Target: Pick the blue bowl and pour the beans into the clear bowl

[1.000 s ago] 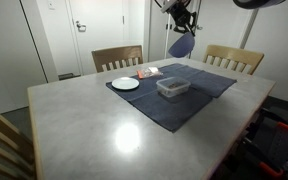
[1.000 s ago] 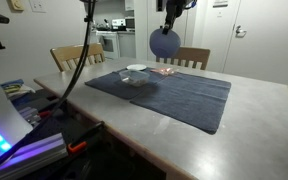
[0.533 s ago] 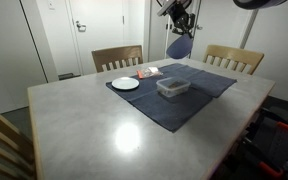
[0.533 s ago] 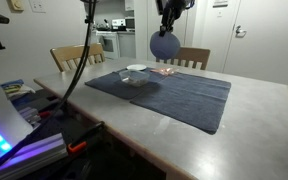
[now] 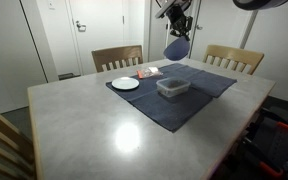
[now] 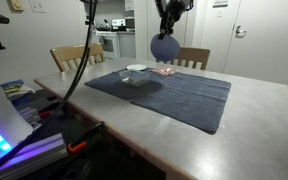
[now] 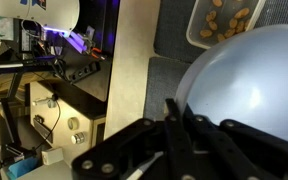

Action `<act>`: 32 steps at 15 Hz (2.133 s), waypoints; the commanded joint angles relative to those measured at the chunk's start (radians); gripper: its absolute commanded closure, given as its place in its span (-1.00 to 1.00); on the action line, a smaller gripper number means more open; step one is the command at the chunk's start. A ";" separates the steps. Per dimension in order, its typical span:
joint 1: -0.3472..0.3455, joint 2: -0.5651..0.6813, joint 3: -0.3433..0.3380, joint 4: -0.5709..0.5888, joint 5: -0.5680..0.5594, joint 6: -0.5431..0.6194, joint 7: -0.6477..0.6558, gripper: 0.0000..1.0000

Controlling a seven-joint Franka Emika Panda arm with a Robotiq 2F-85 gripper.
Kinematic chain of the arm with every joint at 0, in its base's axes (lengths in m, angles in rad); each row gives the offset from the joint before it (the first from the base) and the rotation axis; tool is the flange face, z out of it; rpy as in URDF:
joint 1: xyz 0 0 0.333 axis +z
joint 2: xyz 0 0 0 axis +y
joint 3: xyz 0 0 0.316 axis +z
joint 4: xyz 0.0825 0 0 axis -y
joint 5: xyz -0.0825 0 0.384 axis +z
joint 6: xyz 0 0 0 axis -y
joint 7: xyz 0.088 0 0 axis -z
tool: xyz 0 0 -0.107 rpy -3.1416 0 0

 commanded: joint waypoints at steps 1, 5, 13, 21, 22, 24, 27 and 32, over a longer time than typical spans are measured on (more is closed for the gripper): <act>0.000 0.000 0.000 0.000 0.000 0.000 0.000 0.89; 0.001 -0.007 0.008 -0.038 -0.008 0.023 0.024 0.97; -0.064 0.067 0.047 0.002 0.059 0.058 0.153 0.97; -0.136 0.037 0.045 -0.022 0.076 0.145 0.340 0.97; -0.136 0.042 0.044 -0.023 0.076 0.170 0.366 0.97; -0.132 0.054 0.044 -0.030 0.072 0.208 0.411 0.97; -0.131 0.091 0.051 -0.003 0.071 0.229 0.473 0.97; -0.125 0.124 0.048 0.007 0.059 0.295 0.556 0.97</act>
